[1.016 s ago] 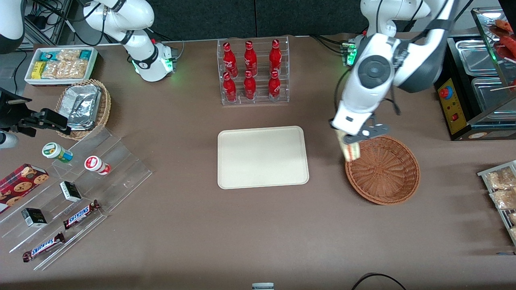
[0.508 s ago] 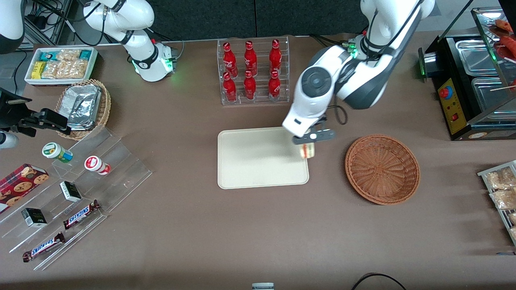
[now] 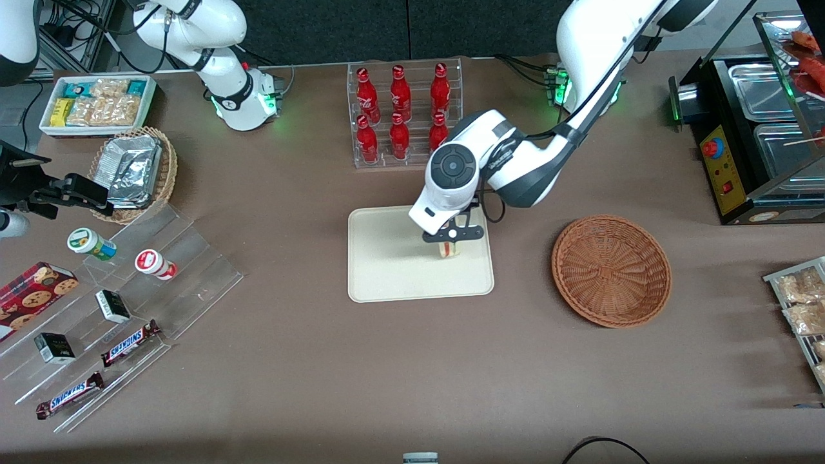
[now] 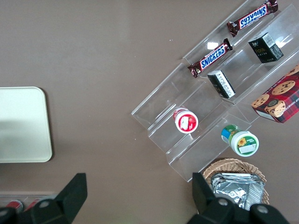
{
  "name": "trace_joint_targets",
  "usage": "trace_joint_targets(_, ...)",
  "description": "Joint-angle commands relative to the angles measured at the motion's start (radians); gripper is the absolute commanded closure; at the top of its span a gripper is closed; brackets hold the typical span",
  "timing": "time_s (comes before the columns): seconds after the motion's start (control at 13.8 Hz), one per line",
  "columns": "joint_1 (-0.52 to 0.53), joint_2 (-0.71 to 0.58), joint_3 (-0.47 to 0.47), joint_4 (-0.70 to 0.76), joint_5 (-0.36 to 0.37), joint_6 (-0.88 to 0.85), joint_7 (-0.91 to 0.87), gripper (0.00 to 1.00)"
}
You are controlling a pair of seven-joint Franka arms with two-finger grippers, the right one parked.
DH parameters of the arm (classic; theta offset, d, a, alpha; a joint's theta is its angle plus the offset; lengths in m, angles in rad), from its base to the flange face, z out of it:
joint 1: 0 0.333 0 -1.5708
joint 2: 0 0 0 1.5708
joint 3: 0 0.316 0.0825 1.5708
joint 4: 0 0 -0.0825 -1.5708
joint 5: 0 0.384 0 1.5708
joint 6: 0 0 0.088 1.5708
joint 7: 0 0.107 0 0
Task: Place sandwich from basket to tray
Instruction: 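Lower the sandwich upright onto the tray center and open the left gripper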
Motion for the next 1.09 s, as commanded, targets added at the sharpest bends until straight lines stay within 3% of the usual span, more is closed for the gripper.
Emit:
trace_joint_targets(0.0,-0.042,0.031,0.005,0.029,0.025,0.048,-0.045,1.00)
trace_joint_targets(0.15,-0.044,0.057,0.005,0.031,0.034,0.130,-0.099,1.00)
trace_joint_targets(0.36,-0.066,0.090,0.007,0.020,0.117,0.172,-0.153,1.00)
trace_joint_targets(1.02,-0.093,0.137,0.021,0.020,0.128,0.240,-0.165,1.00)
